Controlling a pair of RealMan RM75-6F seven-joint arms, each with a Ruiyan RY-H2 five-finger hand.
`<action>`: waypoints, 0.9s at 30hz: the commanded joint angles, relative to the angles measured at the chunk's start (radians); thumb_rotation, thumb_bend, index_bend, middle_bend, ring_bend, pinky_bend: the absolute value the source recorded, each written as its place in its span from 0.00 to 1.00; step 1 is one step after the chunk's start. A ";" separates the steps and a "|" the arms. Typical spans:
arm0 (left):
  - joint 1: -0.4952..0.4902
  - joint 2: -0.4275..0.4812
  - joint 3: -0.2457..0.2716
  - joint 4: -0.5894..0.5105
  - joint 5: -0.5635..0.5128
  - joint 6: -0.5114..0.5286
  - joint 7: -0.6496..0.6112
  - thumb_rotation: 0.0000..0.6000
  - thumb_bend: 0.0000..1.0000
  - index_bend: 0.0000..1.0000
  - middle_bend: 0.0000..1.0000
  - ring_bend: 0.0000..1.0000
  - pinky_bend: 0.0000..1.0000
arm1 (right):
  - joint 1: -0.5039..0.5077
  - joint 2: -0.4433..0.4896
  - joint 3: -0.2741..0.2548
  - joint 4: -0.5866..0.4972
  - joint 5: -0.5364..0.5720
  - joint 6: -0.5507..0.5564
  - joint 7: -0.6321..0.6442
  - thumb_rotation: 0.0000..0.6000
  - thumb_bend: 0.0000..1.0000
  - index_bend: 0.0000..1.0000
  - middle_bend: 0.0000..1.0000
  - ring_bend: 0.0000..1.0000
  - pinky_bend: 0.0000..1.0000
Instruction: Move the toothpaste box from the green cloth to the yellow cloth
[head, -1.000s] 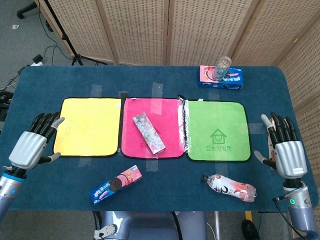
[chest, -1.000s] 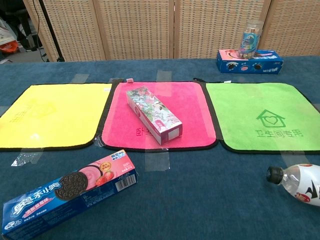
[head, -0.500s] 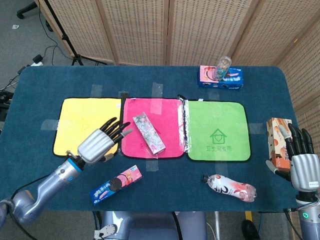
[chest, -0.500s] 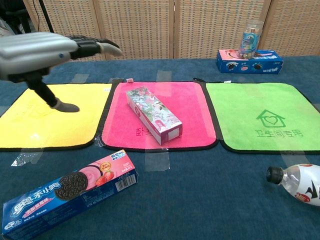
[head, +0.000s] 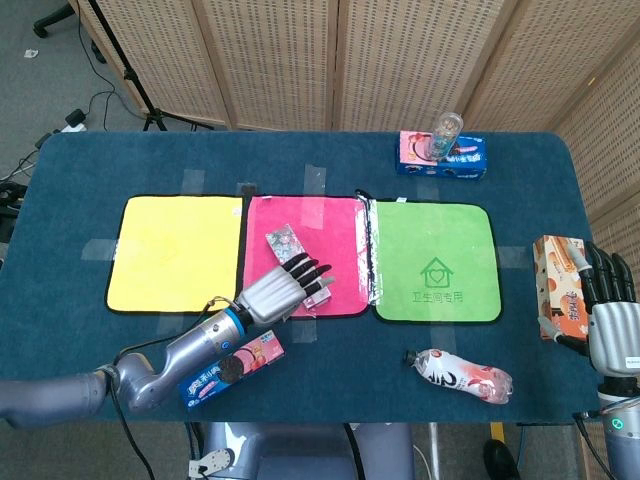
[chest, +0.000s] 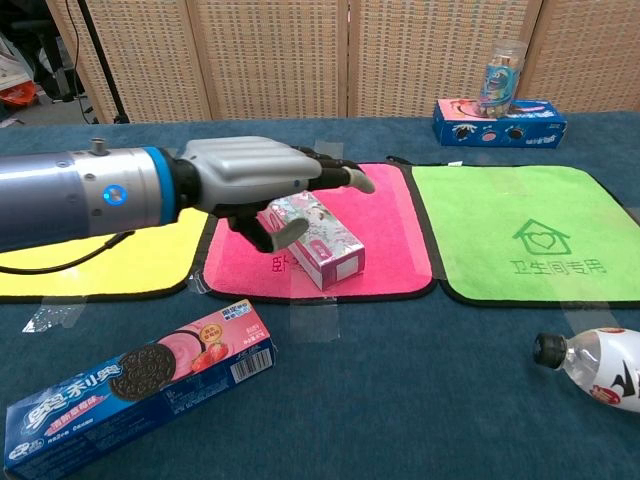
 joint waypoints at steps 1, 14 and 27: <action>-0.057 -0.067 -0.018 0.039 -0.084 -0.022 0.068 1.00 0.90 0.02 0.00 0.00 0.00 | -0.003 0.002 0.005 -0.003 -0.004 -0.008 0.003 1.00 0.00 0.00 0.00 0.00 0.00; -0.169 -0.172 0.001 0.110 -0.316 -0.008 0.191 1.00 1.00 0.04 0.00 0.00 0.00 | -0.020 0.015 0.032 -0.017 -0.022 -0.038 0.022 1.00 0.00 0.00 0.00 0.00 0.00; -0.190 -0.187 0.063 0.162 -0.349 0.007 0.183 1.00 1.00 0.21 0.06 0.07 0.06 | -0.031 0.021 0.053 -0.024 -0.028 -0.054 0.029 1.00 0.00 0.00 0.00 0.00 0.00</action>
